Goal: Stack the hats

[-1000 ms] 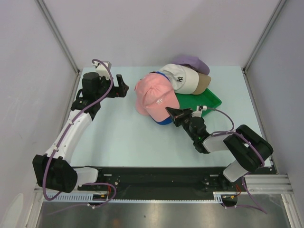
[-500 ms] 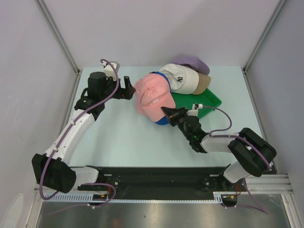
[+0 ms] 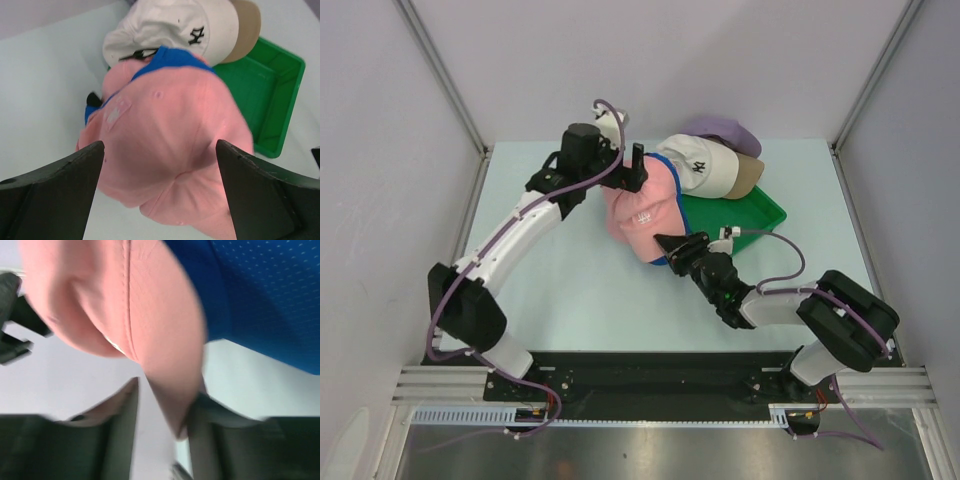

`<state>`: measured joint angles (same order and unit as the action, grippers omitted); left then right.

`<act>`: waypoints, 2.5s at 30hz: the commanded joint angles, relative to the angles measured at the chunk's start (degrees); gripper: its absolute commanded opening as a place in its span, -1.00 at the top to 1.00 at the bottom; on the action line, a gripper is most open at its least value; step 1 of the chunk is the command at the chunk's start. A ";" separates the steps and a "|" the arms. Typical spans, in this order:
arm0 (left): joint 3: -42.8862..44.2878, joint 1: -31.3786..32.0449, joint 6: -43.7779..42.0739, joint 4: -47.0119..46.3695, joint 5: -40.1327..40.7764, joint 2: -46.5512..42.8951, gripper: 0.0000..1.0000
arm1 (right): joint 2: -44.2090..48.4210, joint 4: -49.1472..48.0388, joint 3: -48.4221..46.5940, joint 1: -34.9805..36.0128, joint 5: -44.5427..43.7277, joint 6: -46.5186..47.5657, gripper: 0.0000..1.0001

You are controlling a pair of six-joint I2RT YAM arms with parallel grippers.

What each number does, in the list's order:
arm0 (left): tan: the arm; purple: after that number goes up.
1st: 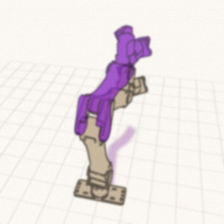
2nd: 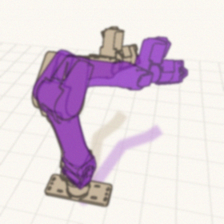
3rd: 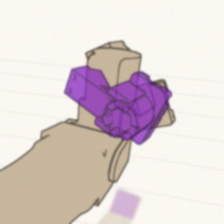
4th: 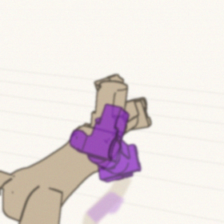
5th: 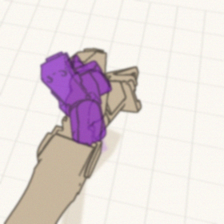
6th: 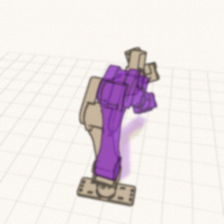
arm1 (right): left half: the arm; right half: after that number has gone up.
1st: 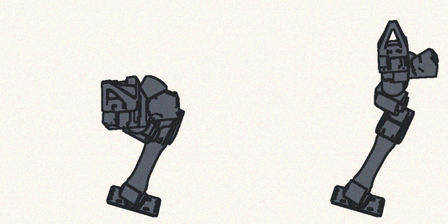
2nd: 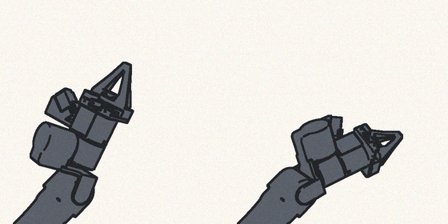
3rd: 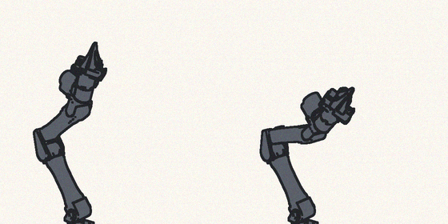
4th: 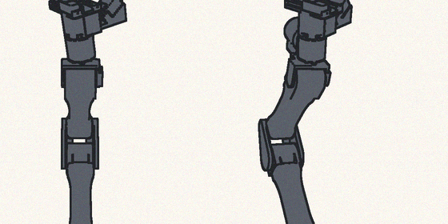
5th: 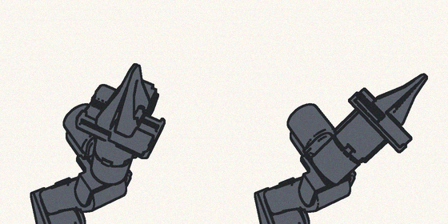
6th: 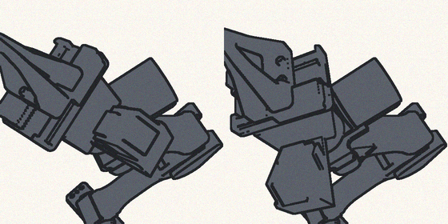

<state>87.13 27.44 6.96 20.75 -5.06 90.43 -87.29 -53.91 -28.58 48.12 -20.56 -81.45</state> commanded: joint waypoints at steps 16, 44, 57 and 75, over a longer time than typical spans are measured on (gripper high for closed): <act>-0.21 2.35 -3.18 -2.29 -0.83 3.61 -0.98 | 28.57 23.23 -1.90 -3.79 -4.52 44.69 -0.60; -4.34 2.27 -5.20 -2.92 0.67 -2.98 -0.99 | -9.47 10.94 -33.99 -27.99 54.65 50.60 -0.32; -2.93 2.35 -5.29 -0.01 1.02 -0.52 -1.00 | -13.53 11.54 -36.38 -28.78 54.31 50.07 0.48; -6.27 -0.02 -3.36 -4.23 3.04 1.76 -1.00 | -17.83 23.67 -37.34 -29.31 38.67 48.40 0.80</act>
<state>81.71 28.84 2.79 19.00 -1.69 92.42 -102.98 -36.60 -64.93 19.42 26.96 -34.20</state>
